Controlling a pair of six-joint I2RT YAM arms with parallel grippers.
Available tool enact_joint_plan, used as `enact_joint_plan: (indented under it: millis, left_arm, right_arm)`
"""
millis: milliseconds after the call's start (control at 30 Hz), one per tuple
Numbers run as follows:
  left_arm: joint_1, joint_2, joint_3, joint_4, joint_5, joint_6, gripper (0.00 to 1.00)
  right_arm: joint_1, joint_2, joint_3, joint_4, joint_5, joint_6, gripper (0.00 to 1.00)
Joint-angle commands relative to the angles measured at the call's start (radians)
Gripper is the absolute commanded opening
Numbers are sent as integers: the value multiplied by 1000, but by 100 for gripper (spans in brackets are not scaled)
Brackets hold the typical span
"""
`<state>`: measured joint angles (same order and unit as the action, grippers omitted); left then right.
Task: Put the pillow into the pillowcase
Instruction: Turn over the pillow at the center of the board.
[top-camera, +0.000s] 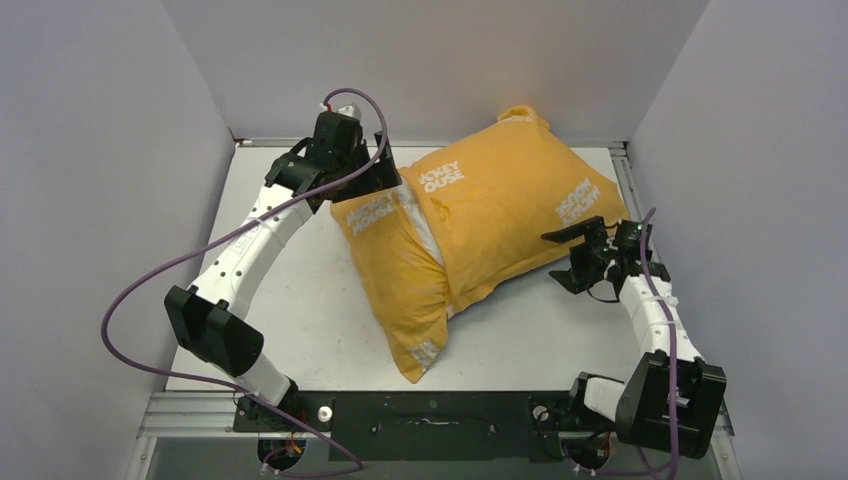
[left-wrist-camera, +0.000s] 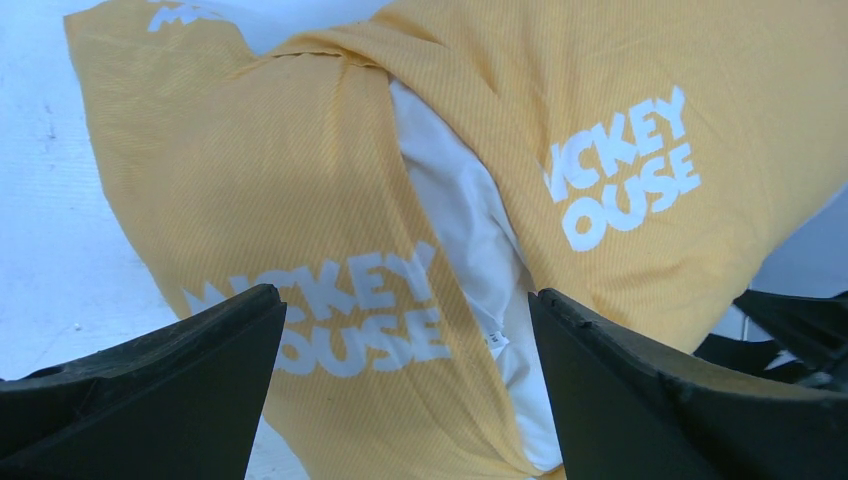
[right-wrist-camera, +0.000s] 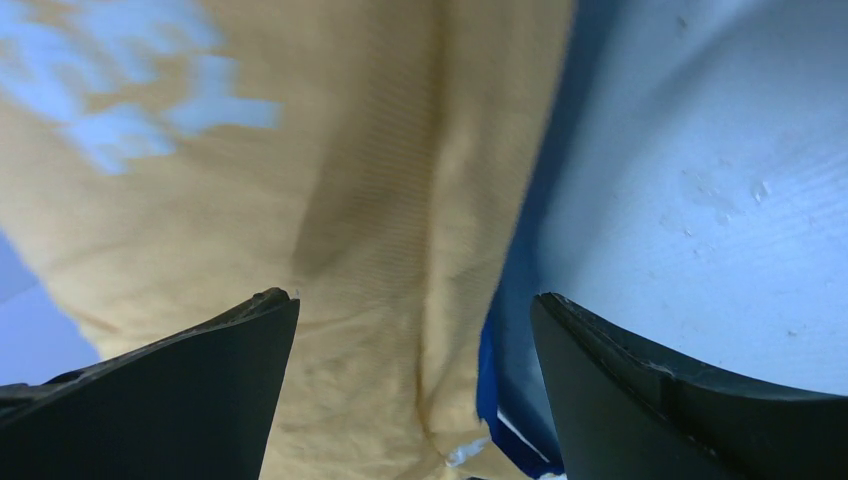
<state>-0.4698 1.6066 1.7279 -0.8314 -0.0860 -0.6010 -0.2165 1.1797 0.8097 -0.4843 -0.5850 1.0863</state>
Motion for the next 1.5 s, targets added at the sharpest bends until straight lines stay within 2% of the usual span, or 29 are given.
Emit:
enact_joint_plan:
  millis: [0, 133, 300, 400, 433, 467, 567, 600, 733, 833, 1033, 1200, 1367, 1467]
  left_arm:
    - [21, -18, 4, 62, 83, -50, 97]
    - [35, -31, -11, 97, 104, -78, 97]
    - [49, -33, -2, 108, 123, -87, 98]
    - [64, -33, 1, 101, 137, -85, 98]
    - [70, -37, 4, 94, 139, -84, 98]
    - [75, -40, 5, 86, 137, -81, 98]
    - [86, -63, -16, 83, 129, -72, 98]
    - [91, -73, -28, 86, 127, -66, 98]
    - [119, -81, -60, 74, 129, -33, 98]
    - [142, -63, -48, 43, 125, 2, 98]
    - [159, 13, 19, -27, 183, 28, 98]
    - [141, 49, 16, -42, 294, -41, 100]
    - [59, 40, 8, -51, 271, -48, 100]
    - [55, 11, -17, -49, 253, -67, 100]
  right_arm:
    - [17, -73, -180, 226, -57, 254, 90]
    - [99, -54, -298, 423, -60, 370, 90]
    - [252, 108, -341, 758, -33, 480, 90]
    - [292, 203, -310, 898, -43, 488, 97]
    - [298, 214, -287, 921, -43, 478, 91]
    - [300, 217, -259, 922, -44, 459, 75]
    - [302, 192, -117, 750, -35, 327, 11]
    - [302, 181, -61, 658, -25, 265, 6]
    - [294, 152, 163, 415, -17, 76, 5]
    - [287, 125, 311, 325, -5, 1, 5]
    - [284, 113, 611, 358, -1, -101, 5]
    - [288, 196, 858, 378, 2, -151, 5]
    - [339, 300, 954, 426, -21, -143, 5]
    - [404, 387, 993, 404, -32, -138, 6]
